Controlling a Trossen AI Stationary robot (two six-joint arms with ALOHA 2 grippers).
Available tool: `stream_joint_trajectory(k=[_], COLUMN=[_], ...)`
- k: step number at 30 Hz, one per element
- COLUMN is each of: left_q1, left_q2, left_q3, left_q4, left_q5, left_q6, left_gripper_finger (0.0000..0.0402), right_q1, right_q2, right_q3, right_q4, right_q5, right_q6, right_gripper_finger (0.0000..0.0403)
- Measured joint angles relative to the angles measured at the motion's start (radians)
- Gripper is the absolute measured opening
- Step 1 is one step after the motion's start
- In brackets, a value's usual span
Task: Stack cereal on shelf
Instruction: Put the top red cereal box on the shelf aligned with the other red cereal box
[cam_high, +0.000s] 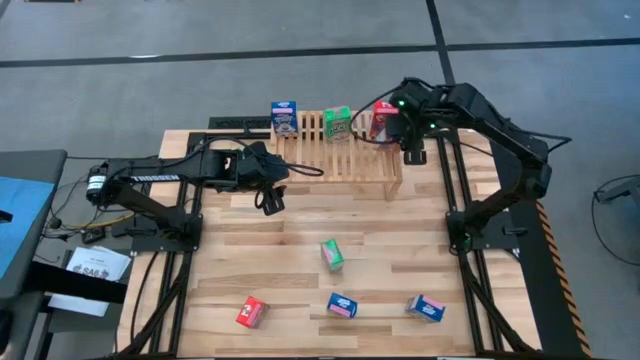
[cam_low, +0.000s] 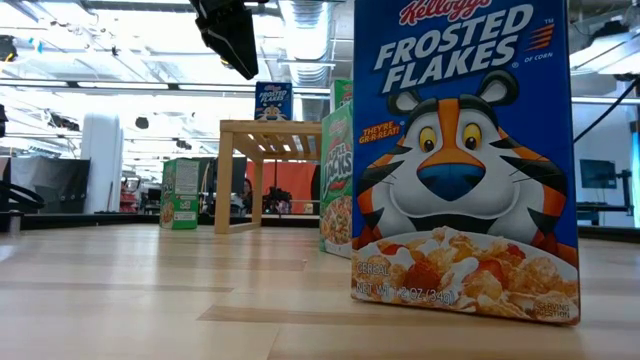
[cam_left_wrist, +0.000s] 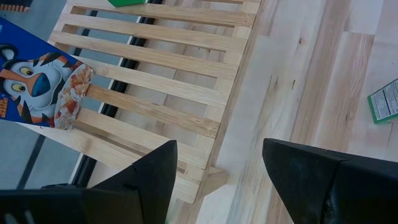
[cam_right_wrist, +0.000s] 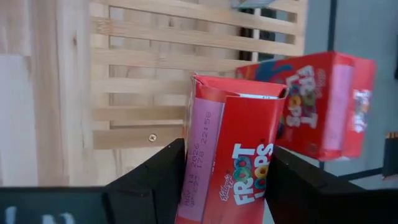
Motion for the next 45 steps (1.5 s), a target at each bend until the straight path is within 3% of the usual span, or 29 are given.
stream_joint_trajectory(k=[28,38,45], left_q1=[0.0,0.0,0.0], left_q2=[0.0,0.0,0.0], left_q3=[0.0,0.0,0.0], left_q4=[0.0,0.0,0.0], left_q5=[0.0,0.0,0.0], left_q6=[0.0,0.0,0.0], left_gripper_finger=[0.0227,0.0227,0.0227], right_q1=[0.026,0.026,0.026], right_q2=[0.062,0.062,0.062], right_q3=[0.0,0.0,0.0], right_q4=[0.003,0.042,0.046], right_q5=[-0.017,-0.001,0.026], right_q6=[-0.052,-0.079,-0.079], right_gripper_finger=[0.0216,0.0262,0.0267])
